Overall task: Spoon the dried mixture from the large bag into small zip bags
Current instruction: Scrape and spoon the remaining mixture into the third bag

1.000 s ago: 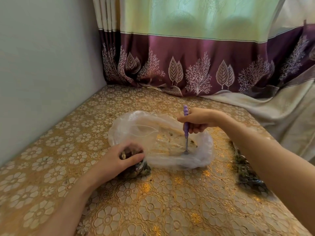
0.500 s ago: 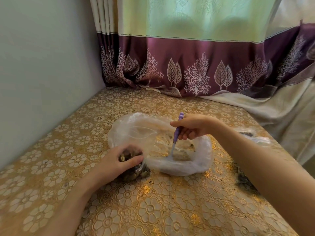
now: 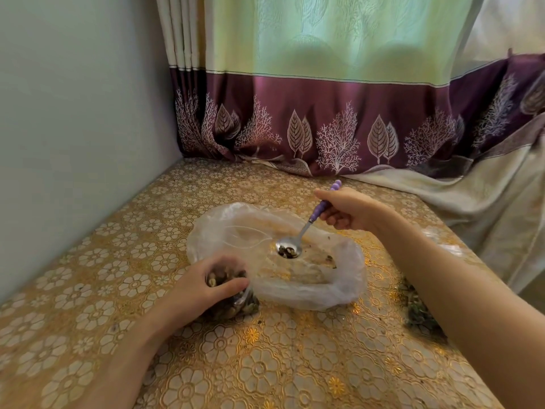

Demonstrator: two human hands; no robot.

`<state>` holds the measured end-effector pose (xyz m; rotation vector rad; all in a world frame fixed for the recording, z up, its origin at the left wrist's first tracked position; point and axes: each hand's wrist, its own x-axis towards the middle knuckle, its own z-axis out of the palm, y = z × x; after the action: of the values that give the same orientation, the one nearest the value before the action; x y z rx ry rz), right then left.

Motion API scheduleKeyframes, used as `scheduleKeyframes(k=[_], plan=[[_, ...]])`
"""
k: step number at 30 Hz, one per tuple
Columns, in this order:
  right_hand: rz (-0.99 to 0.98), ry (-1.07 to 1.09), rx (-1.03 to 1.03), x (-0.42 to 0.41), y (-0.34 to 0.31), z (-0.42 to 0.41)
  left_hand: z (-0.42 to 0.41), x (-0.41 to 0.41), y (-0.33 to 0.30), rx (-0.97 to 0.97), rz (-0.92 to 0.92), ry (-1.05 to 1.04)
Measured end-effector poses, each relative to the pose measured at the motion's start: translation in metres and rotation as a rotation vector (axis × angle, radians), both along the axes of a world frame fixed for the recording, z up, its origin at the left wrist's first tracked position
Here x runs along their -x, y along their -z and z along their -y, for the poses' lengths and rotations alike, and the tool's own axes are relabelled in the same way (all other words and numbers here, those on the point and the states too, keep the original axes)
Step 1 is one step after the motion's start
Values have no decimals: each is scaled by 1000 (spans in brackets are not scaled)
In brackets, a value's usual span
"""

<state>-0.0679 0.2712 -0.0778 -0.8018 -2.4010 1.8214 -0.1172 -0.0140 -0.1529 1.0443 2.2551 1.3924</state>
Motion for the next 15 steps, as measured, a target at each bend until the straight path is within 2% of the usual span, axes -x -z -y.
scheduleKeyframes(k=[3, 8, 15], plan=[[-179, 85, 32, 0, -14, 5, 0, 0, -1, 11, -4, 1], [-335, 100, 121, -2, -42, 25, 0, -3, -3, -24, 15, -15], [-508, -45, -112, -6, -54, 64, -1, -3, -4, -27, 23, -18]])
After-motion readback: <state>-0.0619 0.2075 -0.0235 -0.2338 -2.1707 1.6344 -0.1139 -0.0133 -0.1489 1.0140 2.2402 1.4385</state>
